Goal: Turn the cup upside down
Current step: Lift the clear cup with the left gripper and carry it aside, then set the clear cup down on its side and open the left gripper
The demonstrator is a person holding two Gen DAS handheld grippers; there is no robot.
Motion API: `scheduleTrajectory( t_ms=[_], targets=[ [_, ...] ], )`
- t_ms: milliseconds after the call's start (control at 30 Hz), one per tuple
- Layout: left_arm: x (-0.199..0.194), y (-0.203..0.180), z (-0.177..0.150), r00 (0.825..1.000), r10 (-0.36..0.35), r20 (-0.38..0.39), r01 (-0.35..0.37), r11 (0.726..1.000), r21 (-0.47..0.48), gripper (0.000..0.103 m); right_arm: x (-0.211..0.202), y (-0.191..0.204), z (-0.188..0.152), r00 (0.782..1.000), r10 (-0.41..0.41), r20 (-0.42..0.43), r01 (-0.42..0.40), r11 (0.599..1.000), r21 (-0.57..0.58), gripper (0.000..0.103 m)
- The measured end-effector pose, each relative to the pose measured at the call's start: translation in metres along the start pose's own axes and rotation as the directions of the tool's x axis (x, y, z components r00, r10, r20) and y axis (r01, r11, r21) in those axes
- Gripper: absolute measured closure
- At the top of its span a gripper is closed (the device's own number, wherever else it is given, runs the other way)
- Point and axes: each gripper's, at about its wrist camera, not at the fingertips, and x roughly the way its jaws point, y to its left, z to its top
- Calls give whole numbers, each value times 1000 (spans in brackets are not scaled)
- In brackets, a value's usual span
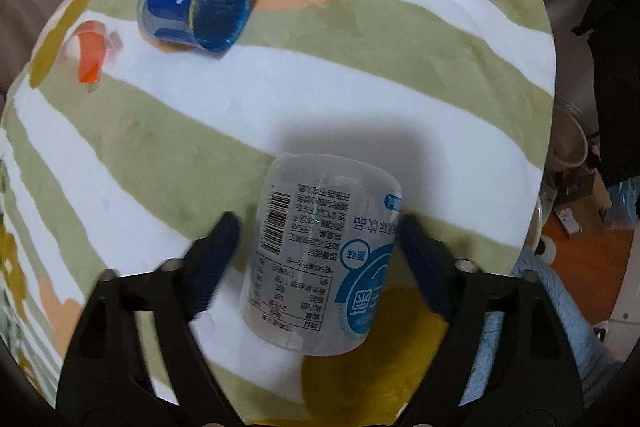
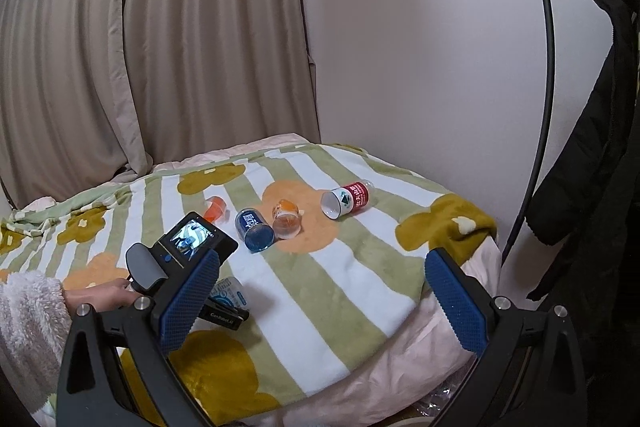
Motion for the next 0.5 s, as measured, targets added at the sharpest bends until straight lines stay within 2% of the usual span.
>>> scheduleTrajectory(
  t_ms=[33, 67, 167, 300, 400, 433, 500],
  targets=[
    [-3, 1, -1, 1000, 6, 17, -6, 1000, -4, 7, 0, 1, 0, 1000, 0, -1, 0, 1000, -1, 0],
    [-6, 2, -2, 1000, 6, 30, -6, 1000, -8, 6, -1, 1, 1, 1000, 1, 1, -1, 1000, -3, 0],
    [-19, 7, -5, 998, 0, 58, 2, 999, -39, 6, -3, 3, 2, 1000, 3, 8, -3, 1000, -13, 0],
    [-61, 16, -16, 989, 7, 148, 4, 997, -73, 6, -4, 8, 8, 999, 49, 20, -48, 999, -7, 0],
    [-102, 25, -33, 973, 43, 228, -18, 994, -111, 5, -3, 17, 15, 997, 68, 20, -68, 998, -9, 0],
    [-115, 27, -41, 965, 68, 251, -37, 991, -129, 1, -1, 21, 18, 996, 85, 20, -85, 996, -10, 0],
    [-136, 33, -55, 950, 105, 294, -59, 985, -159, 0, 5, 29, 24, 994, 113, 8, -113, 994, 2, 0]
  ],
)
